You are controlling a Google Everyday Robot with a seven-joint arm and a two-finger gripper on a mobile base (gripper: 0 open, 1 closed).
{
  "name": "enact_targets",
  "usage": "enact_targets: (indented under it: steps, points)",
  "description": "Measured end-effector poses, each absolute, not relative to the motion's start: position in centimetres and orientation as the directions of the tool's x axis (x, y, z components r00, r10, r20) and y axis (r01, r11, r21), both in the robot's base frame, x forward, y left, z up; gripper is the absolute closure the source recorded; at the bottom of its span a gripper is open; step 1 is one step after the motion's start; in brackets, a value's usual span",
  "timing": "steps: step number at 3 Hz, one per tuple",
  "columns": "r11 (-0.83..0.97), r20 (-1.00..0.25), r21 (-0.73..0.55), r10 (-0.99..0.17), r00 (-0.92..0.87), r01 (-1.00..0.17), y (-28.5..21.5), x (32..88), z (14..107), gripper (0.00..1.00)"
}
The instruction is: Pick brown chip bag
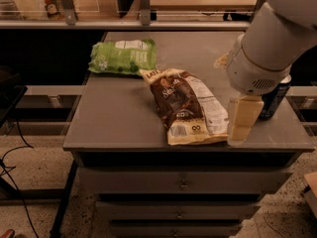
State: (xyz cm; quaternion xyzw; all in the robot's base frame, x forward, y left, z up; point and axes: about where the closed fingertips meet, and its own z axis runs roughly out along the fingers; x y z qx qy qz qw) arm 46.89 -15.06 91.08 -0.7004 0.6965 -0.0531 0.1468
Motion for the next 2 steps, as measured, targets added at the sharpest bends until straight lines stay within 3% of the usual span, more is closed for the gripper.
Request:
enact_targets:
  steps: [2]
  points:
    - [-0.013, -0.204, -0.232, -0.977, 0.061, -0.973, -11.7, 48.3, 86.5, 0.0]
